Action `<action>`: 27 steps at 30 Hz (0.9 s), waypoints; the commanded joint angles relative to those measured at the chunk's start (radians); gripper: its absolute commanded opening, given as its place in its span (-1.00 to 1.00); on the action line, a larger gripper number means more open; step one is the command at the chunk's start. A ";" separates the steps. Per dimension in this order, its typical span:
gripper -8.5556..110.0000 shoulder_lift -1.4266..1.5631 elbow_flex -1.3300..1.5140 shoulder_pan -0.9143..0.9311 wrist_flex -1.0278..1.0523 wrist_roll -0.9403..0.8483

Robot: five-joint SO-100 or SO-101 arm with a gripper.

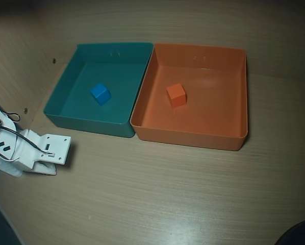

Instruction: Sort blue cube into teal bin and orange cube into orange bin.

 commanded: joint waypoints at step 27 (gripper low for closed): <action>-0.95 0.003 0.061 -0.002 0.015 0.084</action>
